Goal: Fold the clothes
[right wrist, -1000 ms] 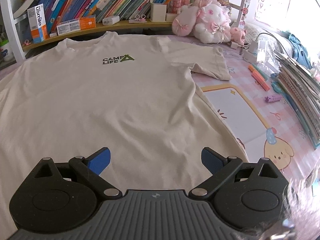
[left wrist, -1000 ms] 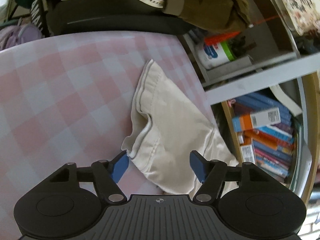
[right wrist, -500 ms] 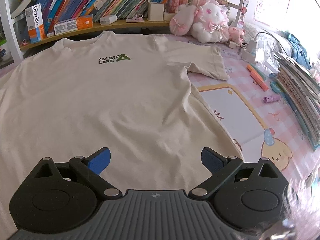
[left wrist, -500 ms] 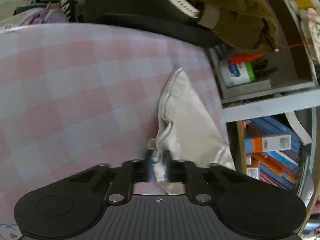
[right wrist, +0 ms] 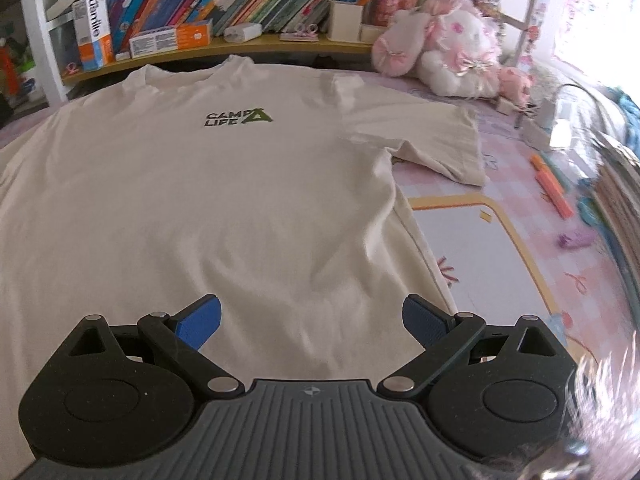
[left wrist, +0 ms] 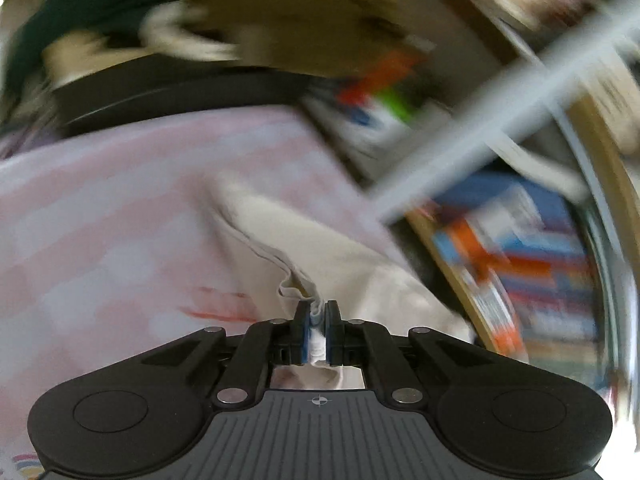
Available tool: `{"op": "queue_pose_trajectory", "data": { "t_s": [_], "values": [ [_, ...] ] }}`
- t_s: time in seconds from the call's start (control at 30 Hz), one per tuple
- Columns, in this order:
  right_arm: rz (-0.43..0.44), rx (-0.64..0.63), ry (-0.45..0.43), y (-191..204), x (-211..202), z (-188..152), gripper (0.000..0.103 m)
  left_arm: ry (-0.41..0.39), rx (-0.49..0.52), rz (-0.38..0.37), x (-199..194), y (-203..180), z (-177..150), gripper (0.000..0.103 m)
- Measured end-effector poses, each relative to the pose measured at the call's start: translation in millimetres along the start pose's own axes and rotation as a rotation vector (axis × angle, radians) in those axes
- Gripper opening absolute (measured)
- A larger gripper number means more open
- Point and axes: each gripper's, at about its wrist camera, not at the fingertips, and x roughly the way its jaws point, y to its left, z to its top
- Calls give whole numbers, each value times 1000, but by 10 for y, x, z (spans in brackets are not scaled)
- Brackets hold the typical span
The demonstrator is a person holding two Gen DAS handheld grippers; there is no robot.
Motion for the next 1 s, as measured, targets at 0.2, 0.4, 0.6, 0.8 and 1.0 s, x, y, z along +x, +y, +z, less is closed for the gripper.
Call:
{"op": "queue_pose_trajectory", "data": {
  "t_s": [0.2, 0.4, 0.6, 0.8, 1.0],
  "values": [
    [56, -8, 24, -172, 145, 40, 98, 106, 658, -18, 73, -1056, -554, 7],
    [104, -26, 51, -284, 274, 55, 98, 253, 885, 48, 330, -1196, -1200, 22],
    [132, -82, 47, -290, 334, 56, 103, 194, 533, 13, 92, -774, -906, 62],
    [148, -104, 36, -283, 366, 79, 103, 110, 218, 66, 21, -350, -511, 61],
    [152, -109, 30, -266, 382, 91, 103, 72, 84, 184, 256, -156, -242, 57]
  ]
}}
